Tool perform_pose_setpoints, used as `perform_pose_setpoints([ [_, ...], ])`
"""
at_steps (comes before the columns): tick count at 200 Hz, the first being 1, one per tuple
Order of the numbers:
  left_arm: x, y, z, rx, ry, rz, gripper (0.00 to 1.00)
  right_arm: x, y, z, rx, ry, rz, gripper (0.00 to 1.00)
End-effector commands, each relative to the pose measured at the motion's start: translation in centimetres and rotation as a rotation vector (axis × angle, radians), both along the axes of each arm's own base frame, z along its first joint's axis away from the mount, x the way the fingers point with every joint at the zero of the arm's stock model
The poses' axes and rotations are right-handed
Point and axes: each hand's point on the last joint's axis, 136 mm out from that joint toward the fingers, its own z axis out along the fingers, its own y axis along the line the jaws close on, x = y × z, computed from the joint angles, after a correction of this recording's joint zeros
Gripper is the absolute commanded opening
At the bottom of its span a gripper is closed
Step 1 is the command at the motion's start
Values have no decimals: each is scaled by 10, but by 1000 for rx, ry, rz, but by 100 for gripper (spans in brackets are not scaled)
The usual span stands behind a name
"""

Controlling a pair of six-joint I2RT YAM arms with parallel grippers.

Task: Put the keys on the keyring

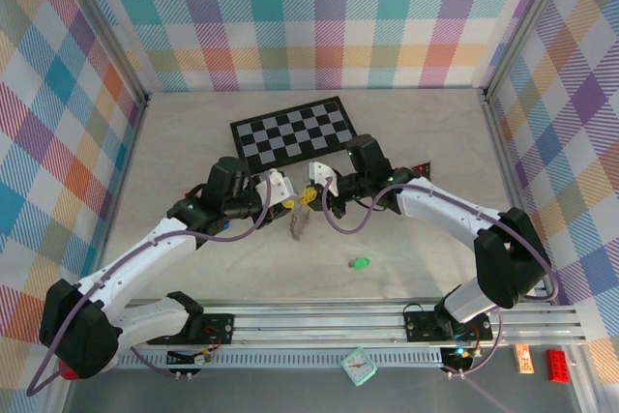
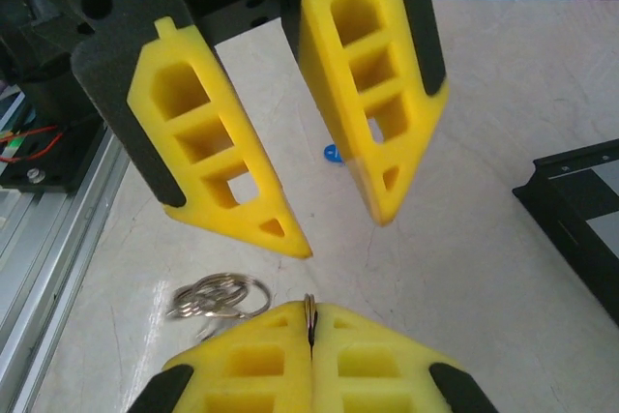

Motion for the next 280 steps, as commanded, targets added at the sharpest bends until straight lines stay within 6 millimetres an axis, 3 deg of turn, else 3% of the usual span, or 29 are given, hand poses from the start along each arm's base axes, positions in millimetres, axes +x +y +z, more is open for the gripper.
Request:
perform_pose_setpoints([
  [1,-14,-10,11,-18,-37,-142,19,-8,2,19,30,-76,43,0],
  [126,-21,-12,-10,-59,7,-150,19,-17,7,24,51,-114,65,0],
  [168,-16,-8,2,-158,-9,-121,20,-23,6,19,68,-123,98,0],
  [238,-35,-12,-5,-193,64,-211,19,-25,7,21,87,-126,112,0],
  [280,-35,-13,-4,-198,59,-220,19,-25,7,21,89,-121,113,0],
])
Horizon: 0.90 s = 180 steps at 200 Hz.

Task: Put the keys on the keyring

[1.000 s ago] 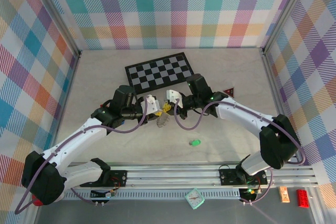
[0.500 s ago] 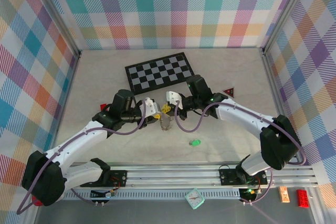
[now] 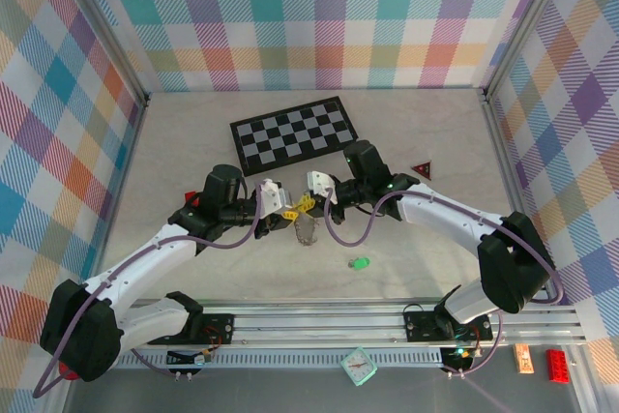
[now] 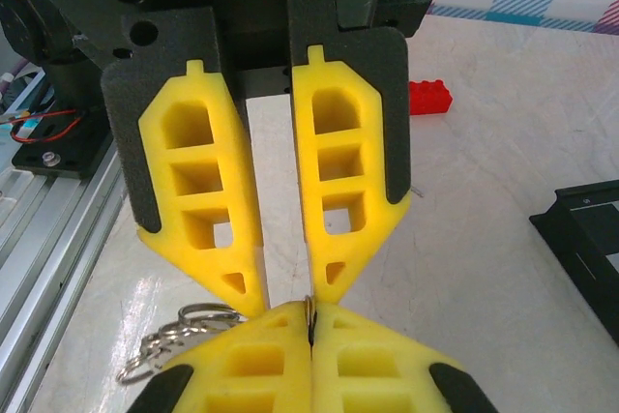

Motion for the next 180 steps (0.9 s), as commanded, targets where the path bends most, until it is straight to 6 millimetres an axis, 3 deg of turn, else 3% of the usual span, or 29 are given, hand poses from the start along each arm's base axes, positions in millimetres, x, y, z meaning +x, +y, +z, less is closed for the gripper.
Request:
perform_pose_setpoints([
  [1,-9,-1,5,-30,-6,-44,19,-10,4,21,74,-55,61,0],
  [61,-5,-2,2,-30,3,-32,12,-16,6,27,102,-17,92,0],
  [88,-4,-4,4,-47,0,-33,10,-17,6,25,101,-4,97,0],
  [125,-5,-5,4,-61,0,-42,0,-17,7,21,93,9,97,0],
  [151,-6,-5,4,-63,-1,-46,0,-13,6,14,68,6,68,0],
  [180,-5,-4,0,-52,0,-36,0,-9,1,4,31,-2,23,18],
])
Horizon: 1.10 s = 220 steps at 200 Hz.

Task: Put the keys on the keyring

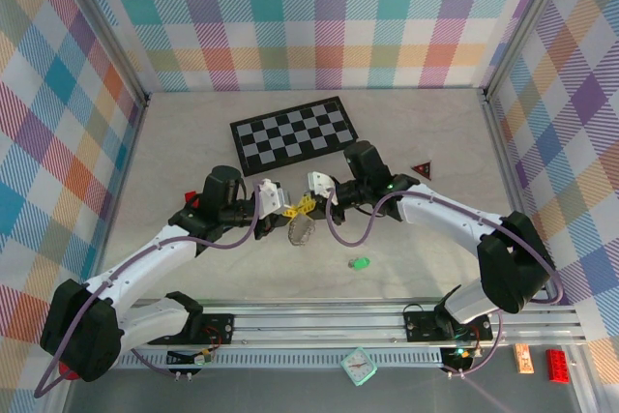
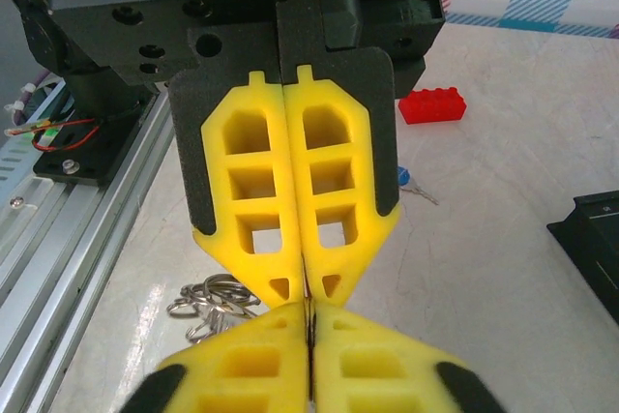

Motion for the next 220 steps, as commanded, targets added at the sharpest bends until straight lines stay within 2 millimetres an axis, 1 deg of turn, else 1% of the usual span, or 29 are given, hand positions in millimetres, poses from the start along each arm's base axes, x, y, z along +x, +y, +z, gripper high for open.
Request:
perform_pose_setpoints([
  [1,-3,-3,3,-28,-19,-33,0,-4,1,5,18,-26,3,19],
  [32,2,-1,0,-14,-29,-13,0,-1,-5,-1,-15,-46,-29,23],
  [56,2,0,-1,-10,-35,-7,0,0,-9,-7,-45,-57,-45,23],
  [77,3,0,-2,-7,-34,-6,0,0,-11,-9,-53,-59,-51,21],
  [103,3,0,-4,-2,-30,-7,0,-2,-11,-5,-37,-55,-48,16],
  [143,6,0,-3,5,-20,5,0,-3,-8,0,-23,-47,-33,0],
  [152,6,0,-1,5,-17,5,0,-3,-7,1,-20,-42,-27,0],
  [160,7,0,-1,7,-13,11,7,-3,-6,2,-17,-38,-23,0],
  [186,9,-1,-1,11,-9,18,22,-3,-3,6,-9,-36,-15,0],
  [200,10,-1,-1,11,-7,15,24,-2,-3,8,-7,-36,-15,0],
  [220,10,-2,-1,9,-4,13,24,-2,-2,7,-8,-30,-11,0],
])
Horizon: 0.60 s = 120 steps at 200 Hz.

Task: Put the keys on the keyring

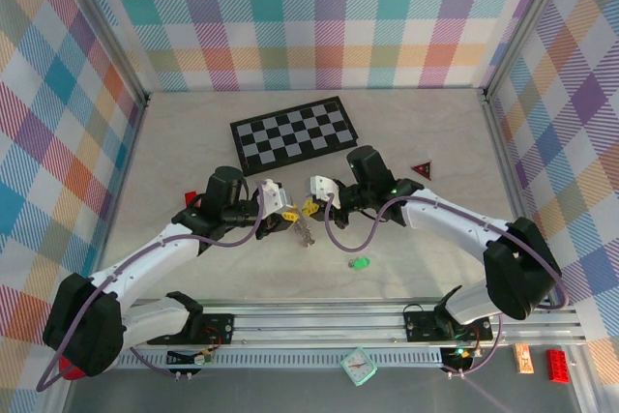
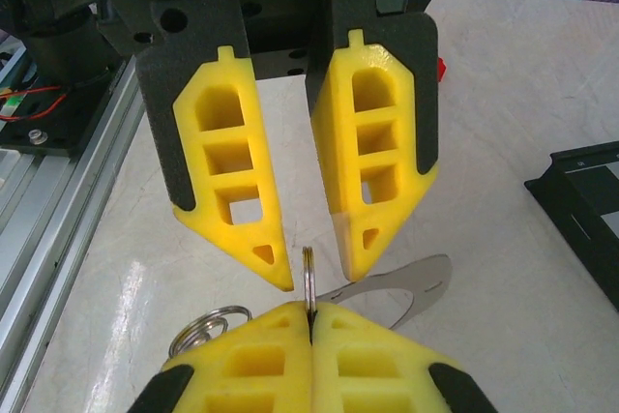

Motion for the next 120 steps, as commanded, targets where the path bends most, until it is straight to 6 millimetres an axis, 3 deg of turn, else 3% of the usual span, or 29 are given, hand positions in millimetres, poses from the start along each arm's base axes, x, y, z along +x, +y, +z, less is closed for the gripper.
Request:
perform_pose_setpoints([
  [1,3,-3,10,-15,-17,-11,24,-5,8,17,44,-1,53,0],
  [74,2,-3,14,-19,-25,-19,22,-2,12,12,16,3,52,0],
  [120,2,-3,19,-23,-30,-27,12,-3,14,10,4,2,60,0],
])
